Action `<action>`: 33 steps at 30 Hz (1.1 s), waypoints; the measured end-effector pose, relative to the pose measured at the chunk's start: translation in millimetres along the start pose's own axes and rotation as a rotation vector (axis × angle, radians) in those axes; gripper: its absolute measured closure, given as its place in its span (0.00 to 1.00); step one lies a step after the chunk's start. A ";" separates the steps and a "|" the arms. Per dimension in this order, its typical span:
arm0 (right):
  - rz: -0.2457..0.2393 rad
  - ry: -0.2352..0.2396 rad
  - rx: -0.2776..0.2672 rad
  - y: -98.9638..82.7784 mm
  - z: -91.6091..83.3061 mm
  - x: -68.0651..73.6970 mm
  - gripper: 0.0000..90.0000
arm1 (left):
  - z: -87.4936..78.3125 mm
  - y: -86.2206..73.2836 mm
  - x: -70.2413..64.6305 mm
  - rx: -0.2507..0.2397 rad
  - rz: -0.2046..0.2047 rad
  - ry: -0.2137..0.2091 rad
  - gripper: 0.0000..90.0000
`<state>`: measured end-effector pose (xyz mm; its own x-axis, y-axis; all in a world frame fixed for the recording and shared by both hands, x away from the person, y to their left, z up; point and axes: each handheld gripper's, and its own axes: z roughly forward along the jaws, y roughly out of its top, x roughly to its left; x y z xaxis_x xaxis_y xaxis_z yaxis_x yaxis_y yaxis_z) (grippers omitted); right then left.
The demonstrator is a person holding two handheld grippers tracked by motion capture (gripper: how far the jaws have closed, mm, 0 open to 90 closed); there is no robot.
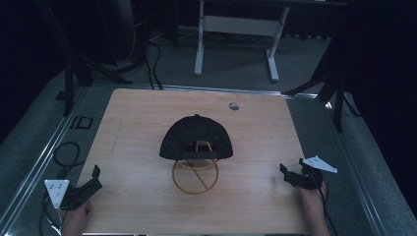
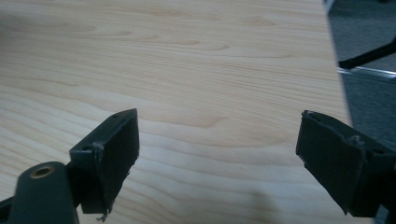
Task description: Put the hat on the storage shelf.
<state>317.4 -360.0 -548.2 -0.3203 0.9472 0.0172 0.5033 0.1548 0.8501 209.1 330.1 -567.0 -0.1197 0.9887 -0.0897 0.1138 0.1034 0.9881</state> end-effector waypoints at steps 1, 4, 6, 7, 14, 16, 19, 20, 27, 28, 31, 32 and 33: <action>0.001 -0.016 0.002 -0.6 -3.2 -3.2 0.15 | 0.0 0.0 -0.1 0.000 0.001 -0.001 0.01; 0.006 -0.038 -0.002 -2.4 -7.2 -6.7 0.15 | -0.1 0.0 0.0 -0.001 0.000 -0.001 0.01; 0.015 -0.064 -0.004 -5.6 -11.4 -10.8 0.15 | 0.0 0.0 0.1 0.000 -0.001 -0.001 0.01; 0.025 -0.076 -0.007 -8.2 -14.6 -14.2 0.15 | 0.1 0.0 0.0 0.001 0.000 -0.001 0.01; 0.046 -0.152 -0.036 -18.3 -26.8 -21.5 0.15 | 0.1 0.0 0.1 0.000 -0.002 -0.002 0.01; 0.053 -0.166 -0.047 -20.7 -28.9 -22.8 0.15 | 0.1 0.0 0.2 0.001 -0.002 -0.002 0.01; 0.063 -0.186 -0.060 -22.5 -31.2 -24.2 0.15 | 0.2 0.1 0.5 0.002 -0.002 -0.005 0.01; 0.068 -0.187 -0.063 -22.8 -31.5 -24.8 0.15 | 0.2 0.1 0.5 0.002 -0.002 -0.005 0.01; 0.084 -0.264 -0.086 -27.0 -37.3 -26.6 0.15 | 0.0 0.0 0.4 0.000 -0.001 -0.006 0.01; 0.094 -0.271 -0.088 -27.8 -38.2 -27.8 0.15 | 0.0 0.0 0.4 0.001 -0.001 -0.006 0.01; 0.107 -0.275 -0.083 -30.8 -39.2 -31.5 0.15 | -0.1 0.0 0.4 0.000 -0.001 -0.006 0.01; 0.110 -0.271 -0.085 -31.3 -39.2 -32.2 0.15 | 0.0 0.0 0.4 0.001 -0.001 -0.006 0.01; 0.110 -0.274 -0.083 -31.4 -39.2 -32.2 0.15 | 0.0 0.0 0.4 0.001 -0.001 -0.006 0.01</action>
<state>280.5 -406.4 -554.8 -0.0334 0.9992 -0.0215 0.4520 0.0343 0.8914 209.1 330.5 -567.0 -0.1136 0.9893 -0.0912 0.1145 0.1043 0.9879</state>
